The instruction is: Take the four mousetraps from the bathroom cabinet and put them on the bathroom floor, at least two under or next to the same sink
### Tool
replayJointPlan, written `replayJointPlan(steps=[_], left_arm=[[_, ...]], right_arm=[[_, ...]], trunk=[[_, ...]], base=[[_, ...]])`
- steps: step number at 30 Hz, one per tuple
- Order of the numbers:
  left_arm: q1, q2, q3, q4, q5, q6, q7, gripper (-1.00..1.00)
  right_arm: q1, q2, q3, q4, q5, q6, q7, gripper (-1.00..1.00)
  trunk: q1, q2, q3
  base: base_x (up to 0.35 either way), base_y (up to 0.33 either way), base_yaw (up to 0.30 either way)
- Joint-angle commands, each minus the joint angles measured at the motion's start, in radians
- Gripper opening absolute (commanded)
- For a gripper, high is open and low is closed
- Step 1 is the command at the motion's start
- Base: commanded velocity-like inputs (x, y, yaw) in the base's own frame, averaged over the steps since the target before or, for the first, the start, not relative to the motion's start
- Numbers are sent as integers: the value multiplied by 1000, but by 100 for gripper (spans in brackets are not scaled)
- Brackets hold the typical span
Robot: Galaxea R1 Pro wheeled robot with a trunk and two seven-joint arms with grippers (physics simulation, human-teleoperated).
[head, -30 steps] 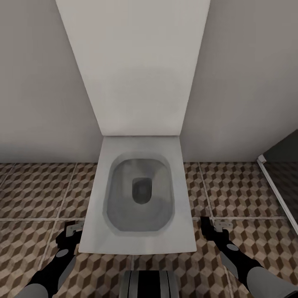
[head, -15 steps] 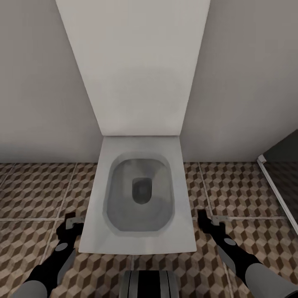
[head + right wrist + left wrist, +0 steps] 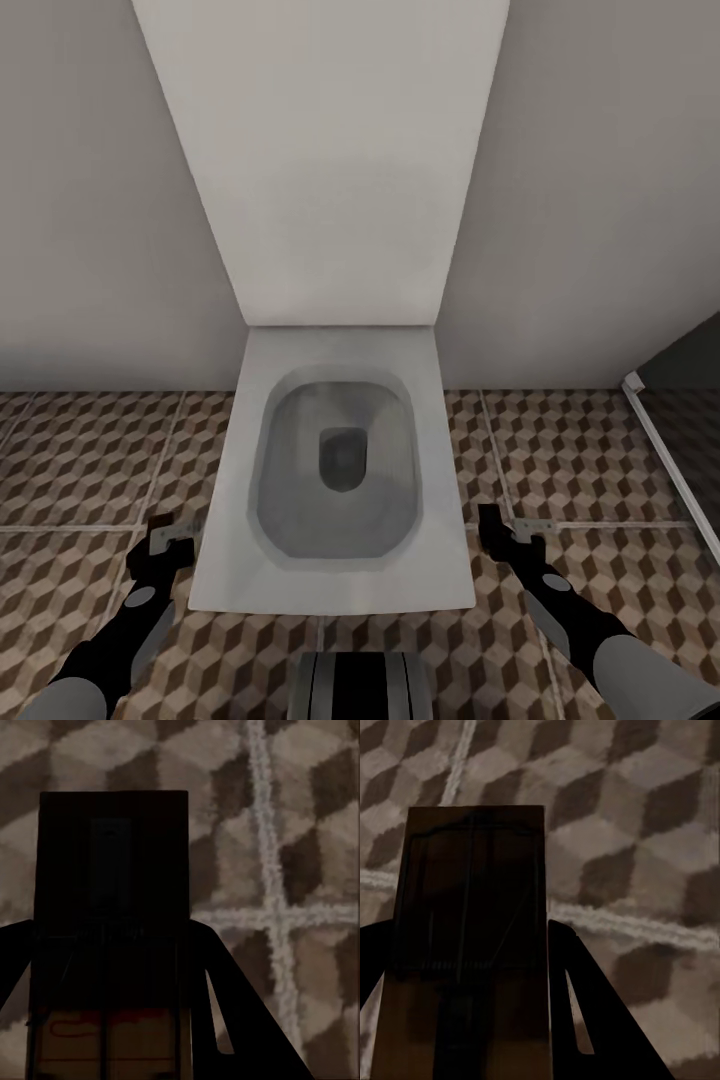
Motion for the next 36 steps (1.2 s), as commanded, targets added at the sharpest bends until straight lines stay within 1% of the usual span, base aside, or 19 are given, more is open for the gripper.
replayJointPlan(steps=[1,4,16,21,33,36], left_arm=[[0,1,-2,1,7,-3,5,-100],[0,1,2,1,6,-3,5,-100],[0,4,5,3,1,-3,4,-100],[0,2,5,3,1,-3,4,-100],[0,4,4,3,1,-3,5,-100],[0,5,4,3,-1,-3,5,-100]], right_arm=[[-1,-1,9,-1,-8,-3,-8,-100],[-1,-1,9,-1,-8,-3,-12,-100],[-1,-2,9,-1,-8,-3,-14,-100],[-1,-2,9,-1,-8,-3,-14,-100],[-1,-3,8,-1,-8,-4,-15,-100],[-1,-3,8,-1,-8,-4,-15,-100]], trunk=[[0,0,-5],[2,-1,-16],[2,-1,-16],[4,-2,-35],[4,-2,-35],[5,-3,-47]], base=[[0,0,0],[0,0,0],[0,0,0],[0,0,0],[0,0,0],[0,0,0]])
